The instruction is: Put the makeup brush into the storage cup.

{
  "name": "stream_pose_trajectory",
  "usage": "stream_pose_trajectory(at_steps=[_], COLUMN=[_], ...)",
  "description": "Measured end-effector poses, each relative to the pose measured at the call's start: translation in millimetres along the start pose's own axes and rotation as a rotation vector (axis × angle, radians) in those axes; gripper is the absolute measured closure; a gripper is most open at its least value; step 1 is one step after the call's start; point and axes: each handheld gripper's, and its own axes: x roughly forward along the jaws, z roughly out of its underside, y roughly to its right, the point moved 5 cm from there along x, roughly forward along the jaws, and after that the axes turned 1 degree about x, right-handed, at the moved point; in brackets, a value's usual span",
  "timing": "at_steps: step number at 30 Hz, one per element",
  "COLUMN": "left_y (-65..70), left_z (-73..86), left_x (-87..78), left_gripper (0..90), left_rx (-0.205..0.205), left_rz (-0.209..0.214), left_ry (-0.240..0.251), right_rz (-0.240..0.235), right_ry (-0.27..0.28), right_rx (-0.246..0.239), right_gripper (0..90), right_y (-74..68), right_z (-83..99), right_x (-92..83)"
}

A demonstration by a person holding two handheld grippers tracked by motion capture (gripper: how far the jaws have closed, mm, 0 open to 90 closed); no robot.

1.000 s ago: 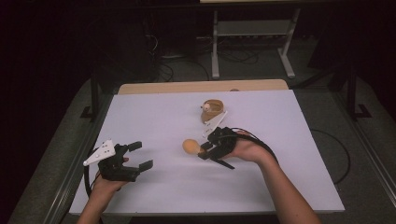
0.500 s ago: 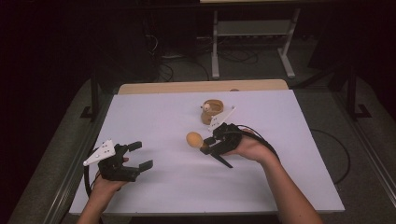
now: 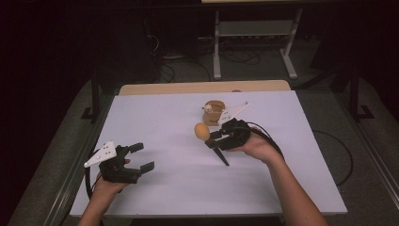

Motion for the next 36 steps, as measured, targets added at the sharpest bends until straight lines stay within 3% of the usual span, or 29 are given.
stream_pose_trajectory(at_steps=[3,8,24,33,36], left_y=[-0.2,-0.2,0.6,1.4,1.4], left_z=[0.0,0.0,0.1,-0.2,-0.5], left_x=[0.0,0.0,0.8,1.5,1.0], left_gripper=[10.1,10.1,10.1,10.1,10.1], left_rx=[0.0,0.0,0.0,0.006,0.003], left_rz=[0.0,0.0,0.002,0.006,0.006], left_ry=[0.0,0.001,0.001,0.0,0.006], right_rz=[0.009,0.026,0.07,0.126,0.165], right_ry=[0.019,0.062,0.133,0.183,0.203], right_rx=[0.005,0.06,0.123,0.164,0.186], right_gripper=[61.4,61.5,61.6,61.6,61.6], right_y=[2.5,6.1,18.6,26.7,31.0], right_z=[-0.8,-3.0,-4.0,-4.5,-4.2], right_x=[-2.3,-9.5,-24.6,-37.7,-43.2])
